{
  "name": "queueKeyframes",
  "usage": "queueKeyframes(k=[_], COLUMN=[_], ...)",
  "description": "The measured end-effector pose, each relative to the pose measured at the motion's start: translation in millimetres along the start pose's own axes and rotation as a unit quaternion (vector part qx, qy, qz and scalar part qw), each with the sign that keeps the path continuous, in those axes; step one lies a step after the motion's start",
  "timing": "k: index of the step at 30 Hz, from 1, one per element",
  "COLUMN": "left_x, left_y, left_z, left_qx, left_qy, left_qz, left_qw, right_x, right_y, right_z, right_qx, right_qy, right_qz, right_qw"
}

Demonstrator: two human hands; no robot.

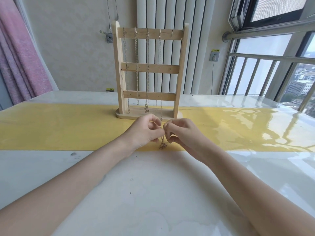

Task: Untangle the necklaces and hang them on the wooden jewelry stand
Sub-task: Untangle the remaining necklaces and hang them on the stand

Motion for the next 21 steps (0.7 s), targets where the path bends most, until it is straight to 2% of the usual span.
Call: queueKeyframes(k=[2,5,7,9,11,16,19,21], left_x=[3.4,10.5,15.1,12.7,5.3,-14.5,-21.1,-21.0], left_y=[-2.1,-8.3,-13.3,-17.8,-20.1,-13.1,-11.8,-14.7], left_z=[0.2,0.1,-0.2,-2.4,-6.4,-18.6,-20.1,-18.8], left_qx=[0.023,0.056,0.053,0.031,0.001,-0.066,-0.080,-0.070], left_qy=[0.034,0.057,0.062,0.043,0.000,-0.059,-0.052,-0.029], left_qz=[0.083,0.147,0.172,0.128,0.040,-0.124,-0.106,-0.041], left_qw=[0.996,0.986,0.982,0.990,0.999,0.988,0.990,0.996], right_x=[0.9,0.8,0.0,-0.3,-1.8,-2.2,2.5,7.2], right_y=[0.0,0.3,1.4,4.9,10.5,18.8,19.8,24.7], right_z=[0.3,0.2,0.5,0.3,0.0,-0.2,-0.4,-0.2], right_qx=[0.011,0.025,0.025,0.011,-0.016,-0.032,-0.035,-0.072], right_qy=[-0.005,-0.012,-0.016,-0.017,-0.018,-0.027,-0.005,0.037], right_qz=[-0.016,-0.017,-0.009,0.000,0.013,0.023,0.049,0.130], right_qw=[1.000,0.999,0.999,1.000,1.000,0.999,0.998,0.988])
Point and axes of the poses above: each hand's wrist, its own z-axis towards the middle knuckle, its own y-axis out of the palm, x = y × z, the point moved 6 cm from there along z, towards the middle knuckle
